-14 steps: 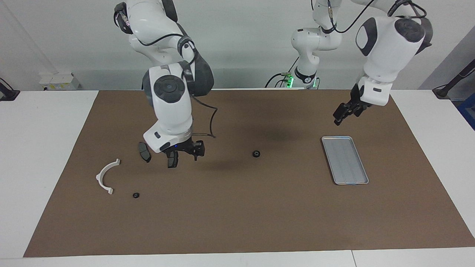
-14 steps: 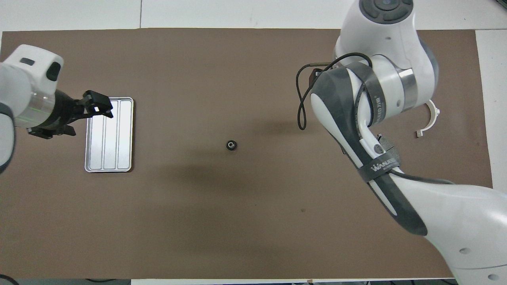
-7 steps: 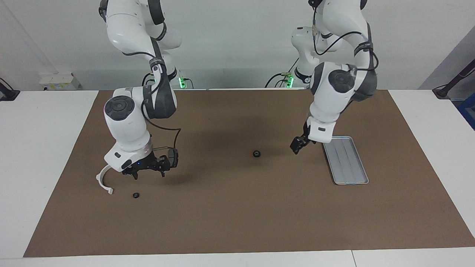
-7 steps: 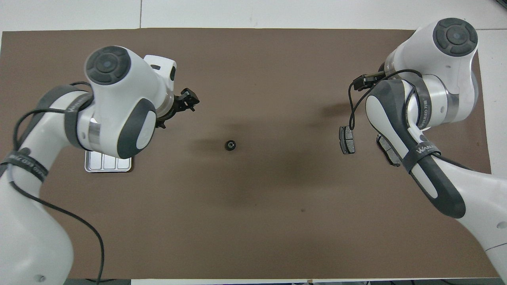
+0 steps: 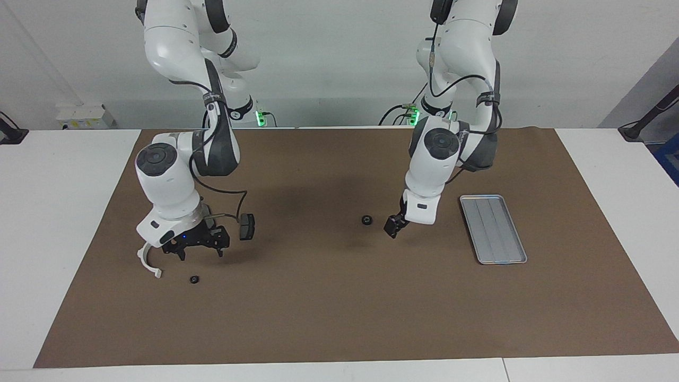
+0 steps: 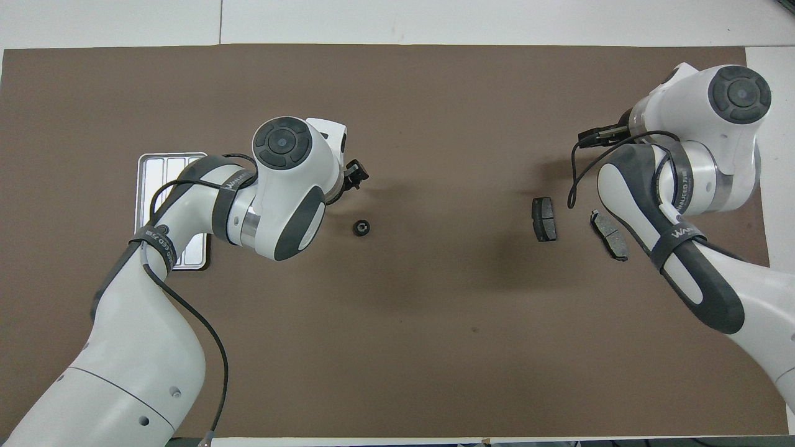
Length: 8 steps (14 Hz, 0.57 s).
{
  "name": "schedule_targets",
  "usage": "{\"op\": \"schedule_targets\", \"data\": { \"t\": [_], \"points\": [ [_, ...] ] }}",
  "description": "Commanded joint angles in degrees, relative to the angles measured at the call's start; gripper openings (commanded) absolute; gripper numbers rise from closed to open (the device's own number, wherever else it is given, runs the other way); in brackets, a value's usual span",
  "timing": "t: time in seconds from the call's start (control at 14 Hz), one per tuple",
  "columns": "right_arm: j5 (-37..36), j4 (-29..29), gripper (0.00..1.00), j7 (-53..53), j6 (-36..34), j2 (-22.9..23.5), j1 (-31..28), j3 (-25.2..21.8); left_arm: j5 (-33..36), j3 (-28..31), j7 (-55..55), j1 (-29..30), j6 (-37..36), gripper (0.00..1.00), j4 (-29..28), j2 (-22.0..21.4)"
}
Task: Pick bearing gear from pile to tray
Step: 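Grasp the ring with the left gripper while the right gripper withdraws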
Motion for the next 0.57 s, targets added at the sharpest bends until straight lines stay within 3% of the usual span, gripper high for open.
{"op": "schedule_targets", "data": {
  "t": [0.0,0.21,0.5],
  "points": [
    [0.7,0.6,1.00,-1.5,2.4,2.1,-1.8,1.0,-0.5,0.9,-3.3,-2.5,2.3,0.90,-3.8,-2.0],
    [2.5,4.5,1.00,-1.1,1.6,5.6,-2.7,1.0,-0.6,0.8,-4.3,-3.5,3.3,0.89,-5.1,-2.3],
    [4.4,5.9,1.00,3.8,-1.5,6.4,-1.9,1.0,-0.6,0.8,-4.5,-4.3,6.0,0.85,-8.4,-3.3]
  ]
}}
